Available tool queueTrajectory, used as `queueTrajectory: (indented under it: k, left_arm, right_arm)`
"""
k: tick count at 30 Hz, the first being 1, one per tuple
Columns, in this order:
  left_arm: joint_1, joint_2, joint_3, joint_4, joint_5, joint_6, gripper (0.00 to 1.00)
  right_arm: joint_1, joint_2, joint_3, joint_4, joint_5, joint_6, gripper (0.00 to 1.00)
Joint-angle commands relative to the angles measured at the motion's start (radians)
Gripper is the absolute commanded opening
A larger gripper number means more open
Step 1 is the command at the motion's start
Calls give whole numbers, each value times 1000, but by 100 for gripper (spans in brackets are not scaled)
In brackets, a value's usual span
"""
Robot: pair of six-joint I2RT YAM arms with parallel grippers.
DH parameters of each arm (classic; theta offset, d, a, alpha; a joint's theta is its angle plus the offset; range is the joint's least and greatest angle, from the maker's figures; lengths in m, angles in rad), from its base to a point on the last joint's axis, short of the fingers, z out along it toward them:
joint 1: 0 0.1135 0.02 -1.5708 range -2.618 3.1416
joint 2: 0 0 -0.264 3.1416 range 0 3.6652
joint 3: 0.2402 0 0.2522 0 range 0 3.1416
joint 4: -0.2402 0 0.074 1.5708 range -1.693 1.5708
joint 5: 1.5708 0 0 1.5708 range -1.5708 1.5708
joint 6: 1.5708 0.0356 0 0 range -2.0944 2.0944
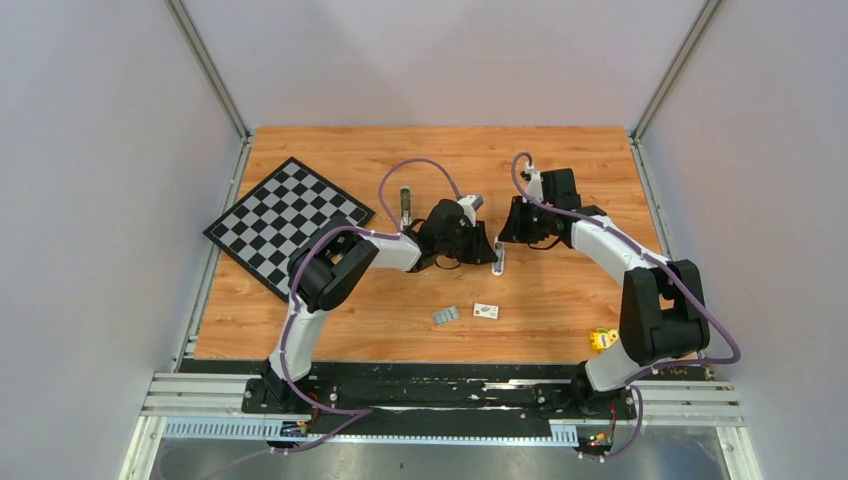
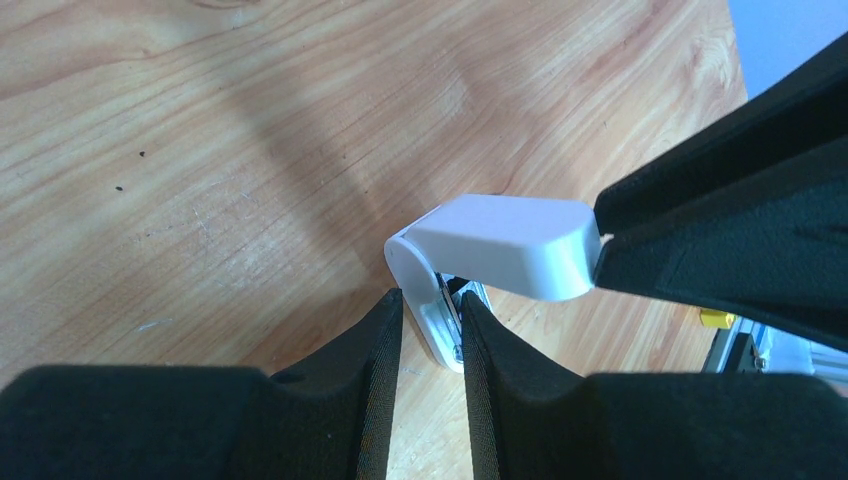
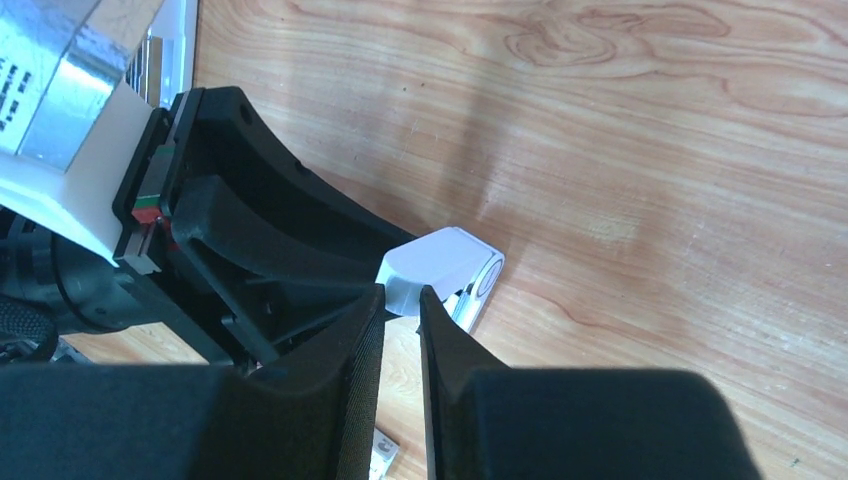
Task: Load the staples into the stapler
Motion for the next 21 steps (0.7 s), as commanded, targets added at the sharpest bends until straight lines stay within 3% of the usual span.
queueTrajectory:
  k: [1, 21]
  left_arm:
    - [-7, 21, -9, -45, -38, 25, 30]
    - [-7, -8, -29, -48, -42, 27, 30]
  right_arm:
    - [-5, 13, -59, -106, 20, -17, 21]
    - [-4, 11, -111, -132, 105, -7, 21]
